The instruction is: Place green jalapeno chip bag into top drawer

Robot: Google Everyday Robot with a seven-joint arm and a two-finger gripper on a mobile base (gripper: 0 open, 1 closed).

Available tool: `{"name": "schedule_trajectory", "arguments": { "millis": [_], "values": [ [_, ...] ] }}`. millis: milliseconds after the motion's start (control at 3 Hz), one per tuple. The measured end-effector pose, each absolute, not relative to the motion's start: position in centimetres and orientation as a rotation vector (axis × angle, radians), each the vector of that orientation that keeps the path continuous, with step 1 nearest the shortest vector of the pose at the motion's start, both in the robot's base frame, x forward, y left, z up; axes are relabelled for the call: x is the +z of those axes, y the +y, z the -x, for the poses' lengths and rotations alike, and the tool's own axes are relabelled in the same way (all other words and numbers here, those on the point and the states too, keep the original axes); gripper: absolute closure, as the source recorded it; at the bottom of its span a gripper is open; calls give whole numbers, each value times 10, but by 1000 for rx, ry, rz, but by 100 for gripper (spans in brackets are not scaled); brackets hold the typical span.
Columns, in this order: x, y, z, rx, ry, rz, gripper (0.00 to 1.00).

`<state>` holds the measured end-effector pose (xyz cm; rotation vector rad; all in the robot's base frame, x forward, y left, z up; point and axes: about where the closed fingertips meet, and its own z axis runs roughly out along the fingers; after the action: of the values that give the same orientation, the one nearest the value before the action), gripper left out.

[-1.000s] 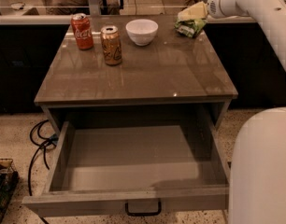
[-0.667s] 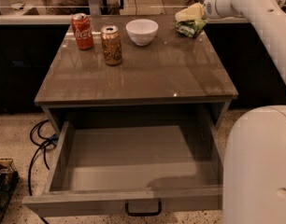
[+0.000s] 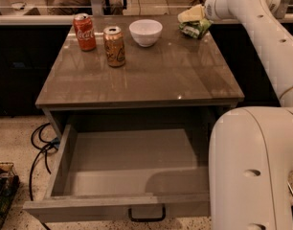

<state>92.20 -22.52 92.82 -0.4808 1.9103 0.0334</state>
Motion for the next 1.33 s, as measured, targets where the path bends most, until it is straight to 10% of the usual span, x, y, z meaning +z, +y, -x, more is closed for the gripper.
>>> {"name": "schedule_trajectory", "arguments": {
  "millis": [1333],
  "values": [
    [849, -214, -924, 148, 2157, 407, 0]
  ]
}}
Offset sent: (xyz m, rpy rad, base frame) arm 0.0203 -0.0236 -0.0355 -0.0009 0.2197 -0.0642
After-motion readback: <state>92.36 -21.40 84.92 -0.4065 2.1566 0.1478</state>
